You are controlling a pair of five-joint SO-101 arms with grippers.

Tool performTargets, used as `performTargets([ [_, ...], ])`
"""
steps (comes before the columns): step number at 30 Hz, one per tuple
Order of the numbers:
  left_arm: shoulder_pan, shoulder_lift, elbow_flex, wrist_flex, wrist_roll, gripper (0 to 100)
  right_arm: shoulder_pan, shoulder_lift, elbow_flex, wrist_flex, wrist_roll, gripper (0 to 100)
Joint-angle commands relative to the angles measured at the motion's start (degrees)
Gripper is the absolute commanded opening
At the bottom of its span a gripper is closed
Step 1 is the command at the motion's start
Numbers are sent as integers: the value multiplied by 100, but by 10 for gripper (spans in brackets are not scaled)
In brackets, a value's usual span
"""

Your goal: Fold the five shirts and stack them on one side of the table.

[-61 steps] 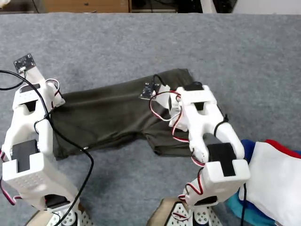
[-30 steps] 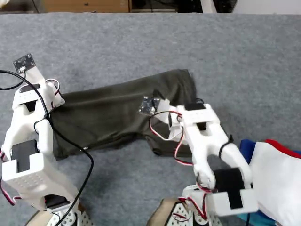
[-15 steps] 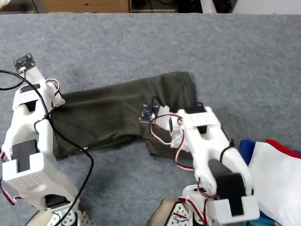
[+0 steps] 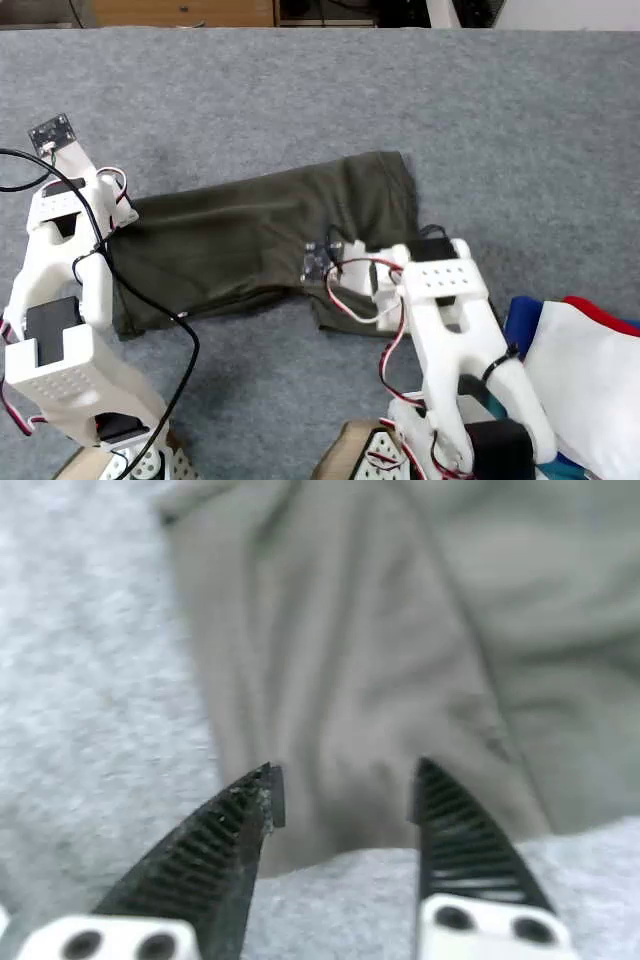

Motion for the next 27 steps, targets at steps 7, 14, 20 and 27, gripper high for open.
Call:
performTargets([
  [7,-62,-31,-264,-70,18,19,-866,-57,462,-510,35,365],
  [14,-62,-31,-264,-70,18,19,-831,1253,57,-721,35,365],
  [20,-62,-31,-255,-70,18,19,-655,1930,-523,-624,35,355],
  [27,-62,-31,-246,-70,18,19,-523,2325,-936,-651,44,78],
])
